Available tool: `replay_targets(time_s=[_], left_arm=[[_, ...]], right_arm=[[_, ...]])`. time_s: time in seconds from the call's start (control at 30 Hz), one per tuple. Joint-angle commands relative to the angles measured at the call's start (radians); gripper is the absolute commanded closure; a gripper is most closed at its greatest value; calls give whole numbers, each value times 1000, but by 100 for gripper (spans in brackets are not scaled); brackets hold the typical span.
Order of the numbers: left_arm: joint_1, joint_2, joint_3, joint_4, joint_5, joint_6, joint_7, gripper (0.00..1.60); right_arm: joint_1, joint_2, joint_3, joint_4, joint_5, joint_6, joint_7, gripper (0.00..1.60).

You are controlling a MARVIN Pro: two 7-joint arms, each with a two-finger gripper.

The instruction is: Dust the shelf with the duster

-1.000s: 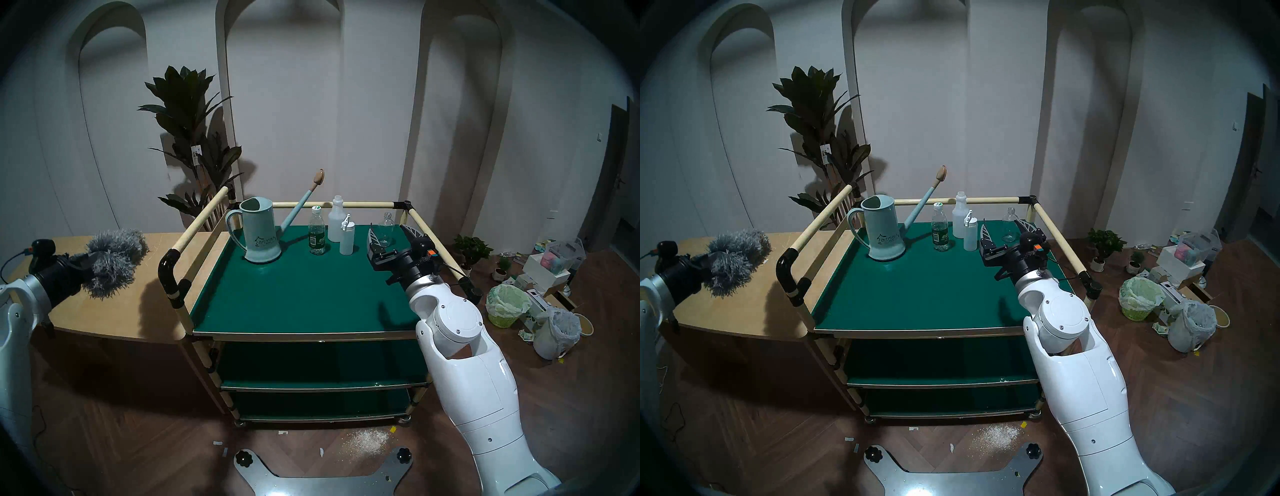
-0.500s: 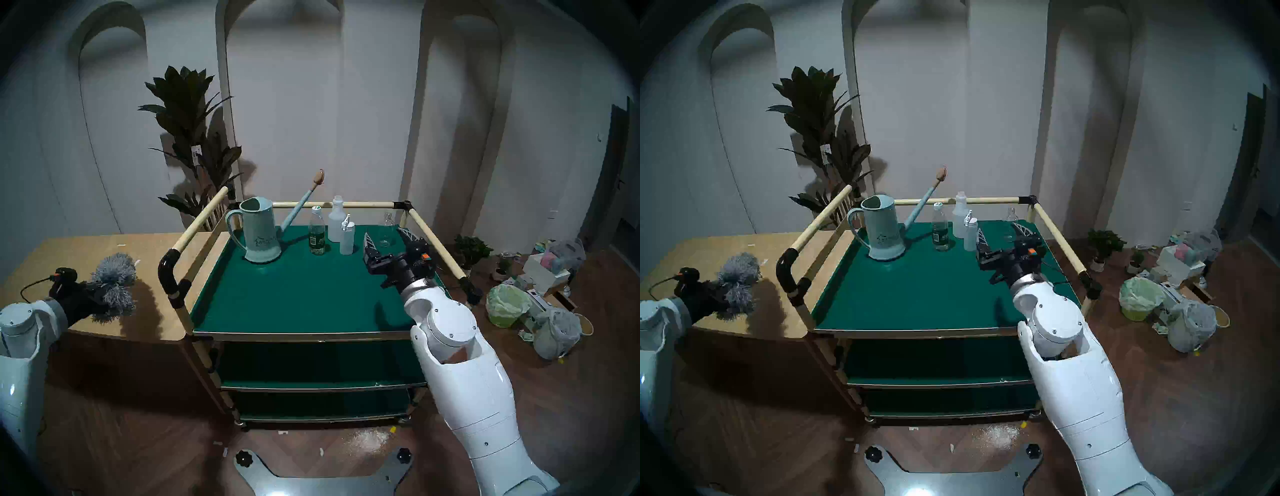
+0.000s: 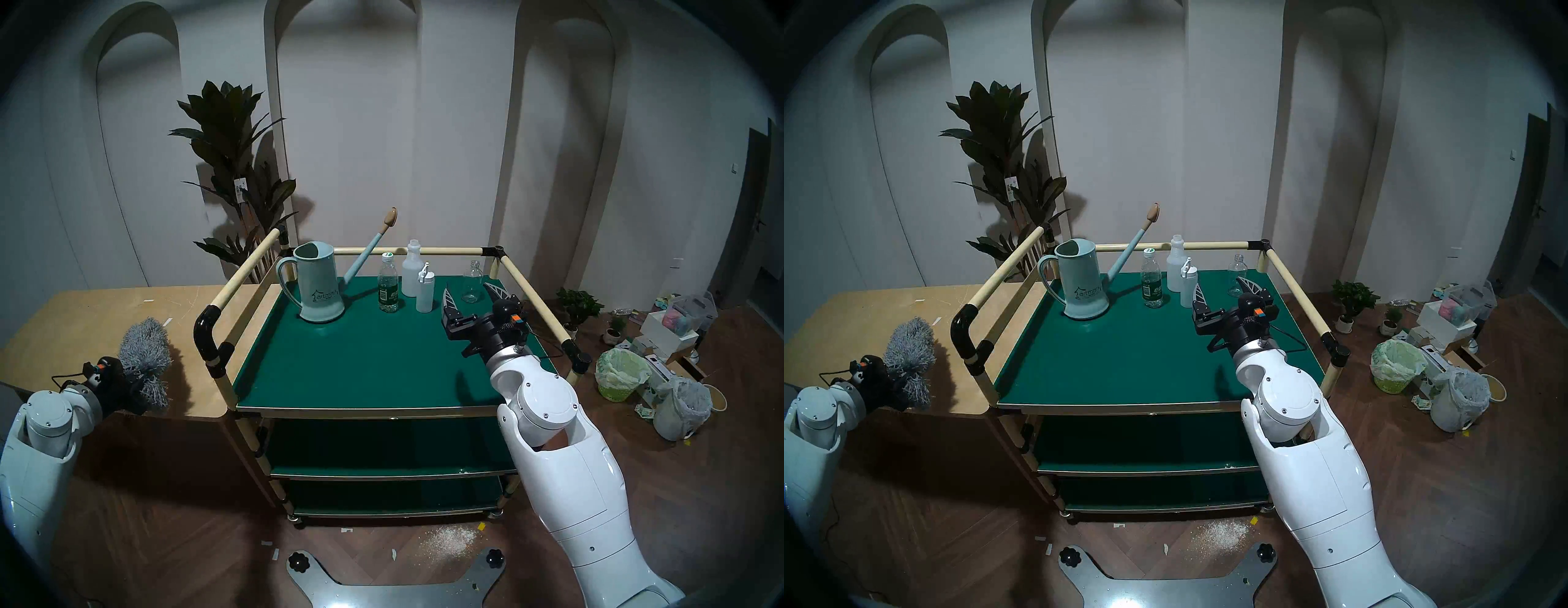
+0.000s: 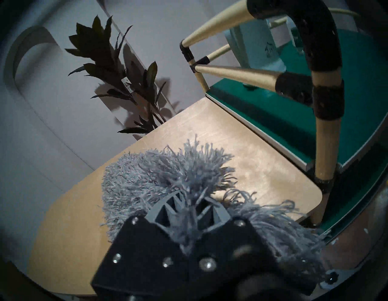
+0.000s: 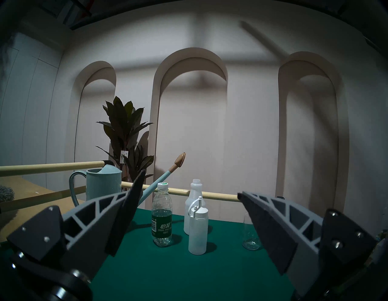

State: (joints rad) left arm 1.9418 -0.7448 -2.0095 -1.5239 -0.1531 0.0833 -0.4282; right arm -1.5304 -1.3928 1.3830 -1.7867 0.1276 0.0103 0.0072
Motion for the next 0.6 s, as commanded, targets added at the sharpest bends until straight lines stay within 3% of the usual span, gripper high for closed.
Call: replay_targets(time_s=[0.0,0.07,0.13,0.57], left_arm=[[-26,61,43,34,116,-112,51,160],[-35,71,72,66,170,-176,74,160],[-39,74,80,73,183,-181,79,160],[-126,104,191,206,356,-402,181,160]], right_arm=[[-3,-3,0,-26,-7,-6,-11,0],[-6,-1,-1,-27,-11,-6,-18,0],[-6,-1,-1,-28,-12,-7,-20,0],[-27,1,2,-48,-30,-7,-53,0]])
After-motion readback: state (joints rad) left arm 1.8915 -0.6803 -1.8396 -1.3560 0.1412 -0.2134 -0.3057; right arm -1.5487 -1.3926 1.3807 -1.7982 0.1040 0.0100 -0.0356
